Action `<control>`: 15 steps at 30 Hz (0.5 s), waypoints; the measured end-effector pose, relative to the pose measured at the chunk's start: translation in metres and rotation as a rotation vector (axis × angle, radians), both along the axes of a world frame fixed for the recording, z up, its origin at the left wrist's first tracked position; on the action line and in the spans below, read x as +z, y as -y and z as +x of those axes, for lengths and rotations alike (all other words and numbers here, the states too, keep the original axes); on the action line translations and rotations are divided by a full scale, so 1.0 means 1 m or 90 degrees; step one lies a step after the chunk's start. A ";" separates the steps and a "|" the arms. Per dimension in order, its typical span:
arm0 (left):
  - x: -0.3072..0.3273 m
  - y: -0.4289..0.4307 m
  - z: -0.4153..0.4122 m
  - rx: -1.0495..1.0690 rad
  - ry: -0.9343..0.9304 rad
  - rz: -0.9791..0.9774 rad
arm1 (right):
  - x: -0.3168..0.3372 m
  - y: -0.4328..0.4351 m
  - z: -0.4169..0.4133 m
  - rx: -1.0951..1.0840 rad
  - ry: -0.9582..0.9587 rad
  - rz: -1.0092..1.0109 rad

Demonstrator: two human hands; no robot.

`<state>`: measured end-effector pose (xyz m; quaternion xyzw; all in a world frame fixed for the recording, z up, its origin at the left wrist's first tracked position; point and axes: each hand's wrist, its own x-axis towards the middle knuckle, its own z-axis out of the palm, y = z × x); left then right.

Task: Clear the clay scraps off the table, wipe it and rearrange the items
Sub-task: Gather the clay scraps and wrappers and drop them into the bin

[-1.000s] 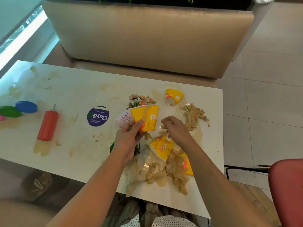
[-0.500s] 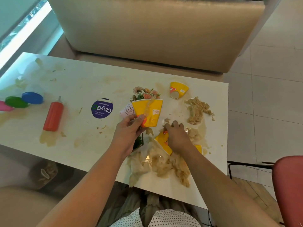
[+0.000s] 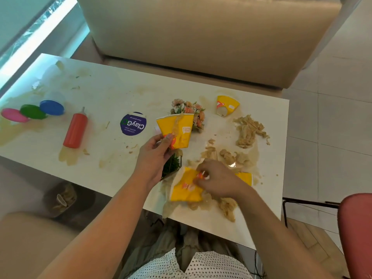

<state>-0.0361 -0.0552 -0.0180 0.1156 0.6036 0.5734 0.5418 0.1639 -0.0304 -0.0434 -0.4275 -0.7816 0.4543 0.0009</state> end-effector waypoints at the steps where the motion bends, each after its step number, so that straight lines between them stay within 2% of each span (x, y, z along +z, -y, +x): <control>1: -0.001 0.002 0.001 0.003 0.002 -0.002 | -0.003 0.010 -0.011 0.051 0.020 0.010; 8: -0.006 0.017 0.007 -0.022 -0.011 -0.034 | -0.036 0.054 -0.070 0.349 0.181 0.216; 11: -0.009 0.022 0.007 -0.037 -0.017 -0.049 | -0.048 0.057 -0.075 0.407 0.200 0.280; 15: -0.012 0.027 0.006 -0.044 -0.024 -0.063 | -0.066 0.057 -0.066 0.420 0.203 0.293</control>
